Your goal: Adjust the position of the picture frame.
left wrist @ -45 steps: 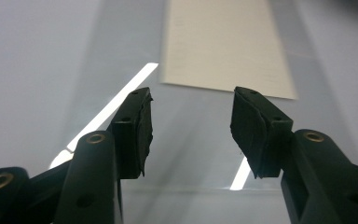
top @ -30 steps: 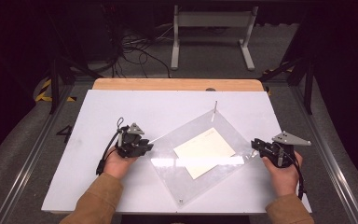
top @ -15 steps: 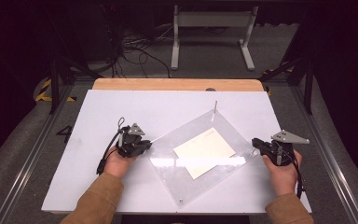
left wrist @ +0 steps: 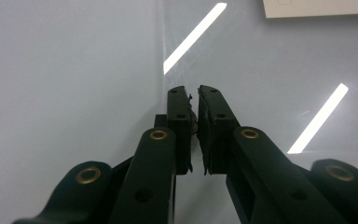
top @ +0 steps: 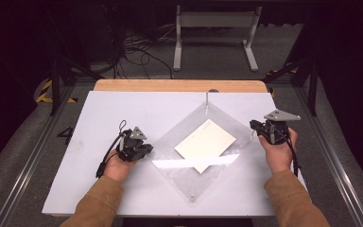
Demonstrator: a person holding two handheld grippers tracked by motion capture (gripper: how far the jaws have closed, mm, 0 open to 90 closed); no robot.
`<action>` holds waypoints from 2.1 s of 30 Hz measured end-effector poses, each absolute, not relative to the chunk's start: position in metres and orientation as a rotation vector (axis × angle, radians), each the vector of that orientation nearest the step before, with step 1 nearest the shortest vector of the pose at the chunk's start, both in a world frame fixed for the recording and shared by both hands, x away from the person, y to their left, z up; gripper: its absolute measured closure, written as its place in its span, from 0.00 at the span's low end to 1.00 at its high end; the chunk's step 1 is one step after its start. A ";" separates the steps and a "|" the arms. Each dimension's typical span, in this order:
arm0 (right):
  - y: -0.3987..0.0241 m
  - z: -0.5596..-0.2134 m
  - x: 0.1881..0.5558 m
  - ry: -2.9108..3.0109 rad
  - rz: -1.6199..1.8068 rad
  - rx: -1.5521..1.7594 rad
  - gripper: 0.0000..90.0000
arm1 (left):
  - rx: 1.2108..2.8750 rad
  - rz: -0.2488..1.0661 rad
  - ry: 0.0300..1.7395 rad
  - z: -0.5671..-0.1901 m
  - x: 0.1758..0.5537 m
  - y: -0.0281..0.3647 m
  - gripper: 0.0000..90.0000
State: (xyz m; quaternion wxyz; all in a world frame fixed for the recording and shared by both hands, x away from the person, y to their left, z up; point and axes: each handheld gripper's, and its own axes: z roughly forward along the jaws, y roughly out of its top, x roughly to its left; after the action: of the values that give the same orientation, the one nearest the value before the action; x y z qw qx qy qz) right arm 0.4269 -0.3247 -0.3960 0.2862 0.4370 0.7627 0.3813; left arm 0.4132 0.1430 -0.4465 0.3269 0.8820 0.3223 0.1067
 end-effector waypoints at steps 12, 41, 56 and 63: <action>-0.306 -0.392 0.489 2.096 0.965 1.157 0.94 | 2.319 0.276 0.835 -0.446 0.410 0.146 0.93; -0.326 -0.418 0.399 2.243 1.116 1.124 0.63 | 2.437 0.121 0.583 -0.442 0.365 0.124 0.93; -0.340 -0.420 0.387 2.246 1.081 1.272 0.72 | 2.493 -0.034 0.348 -0.440 0.326 0.090 0.93; -0.337 -0.425 0.390 2.290 1.062 1.284 0.77 | 2.496 -0.085 0.261 -0.440 0.313 0.073 0.93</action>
State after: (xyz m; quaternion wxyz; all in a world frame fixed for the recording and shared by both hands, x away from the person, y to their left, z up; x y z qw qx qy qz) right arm 0.3896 -0.3373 -0.4251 0.1542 0.4481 0.7989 0.3704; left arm 0.3135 0.0730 -0.4404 0.3099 0.9451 0.0989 -0.0323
